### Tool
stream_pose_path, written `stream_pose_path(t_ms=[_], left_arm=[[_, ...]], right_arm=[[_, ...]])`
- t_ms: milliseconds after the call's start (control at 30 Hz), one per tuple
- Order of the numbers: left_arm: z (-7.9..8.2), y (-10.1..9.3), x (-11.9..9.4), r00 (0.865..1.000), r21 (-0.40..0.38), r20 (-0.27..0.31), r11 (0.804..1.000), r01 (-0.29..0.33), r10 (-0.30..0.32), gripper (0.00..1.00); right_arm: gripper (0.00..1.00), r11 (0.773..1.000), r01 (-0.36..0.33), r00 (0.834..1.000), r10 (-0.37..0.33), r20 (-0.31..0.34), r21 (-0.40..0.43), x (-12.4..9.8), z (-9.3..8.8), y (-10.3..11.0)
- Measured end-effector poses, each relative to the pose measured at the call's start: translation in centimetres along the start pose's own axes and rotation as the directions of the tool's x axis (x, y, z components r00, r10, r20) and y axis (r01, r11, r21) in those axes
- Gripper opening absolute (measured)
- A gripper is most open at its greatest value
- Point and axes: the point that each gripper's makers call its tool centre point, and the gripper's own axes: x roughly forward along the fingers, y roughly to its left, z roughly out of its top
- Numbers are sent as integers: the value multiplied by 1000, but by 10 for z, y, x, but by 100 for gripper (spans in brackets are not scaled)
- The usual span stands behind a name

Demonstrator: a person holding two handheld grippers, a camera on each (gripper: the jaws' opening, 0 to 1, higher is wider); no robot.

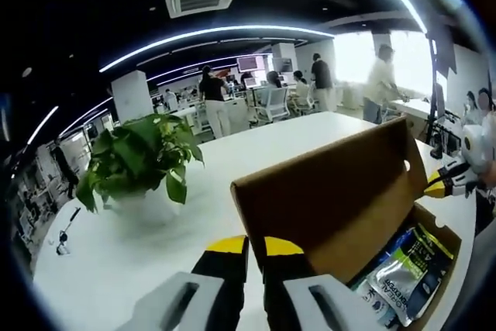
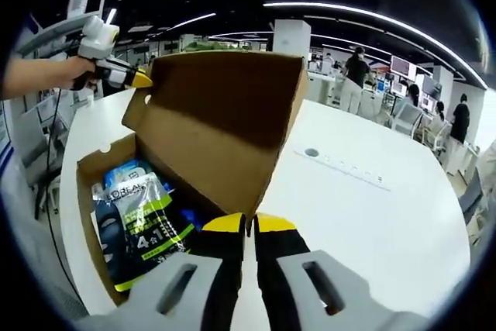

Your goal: Operate the shoe box by opening the lid, removing the specified soft item, and placing it in the target area until the item is outside and the box remains undamaged.

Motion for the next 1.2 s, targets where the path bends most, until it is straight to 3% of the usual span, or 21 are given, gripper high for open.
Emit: stream_pose_path(t_ms=[500, 900, 1200], left_arm=[[-11, 0, 22, 999, 2, -49, 1000, -23, 23, 7], [-65, -14, 1, 991, -34, -137, 999, -19, 14, 7], [-79, -22, 1, 989, -64, -144, 998, -24, 15, 4]], right_arm=[[1, 997, 9, 1000, -10, -10, -80, 8, 1, -6], [2, 994, 13, 999, -17, -30, -111, 21, 3, -13], [3, 992, 1, 999, -6, -44, -123, 26, 0, -16]])
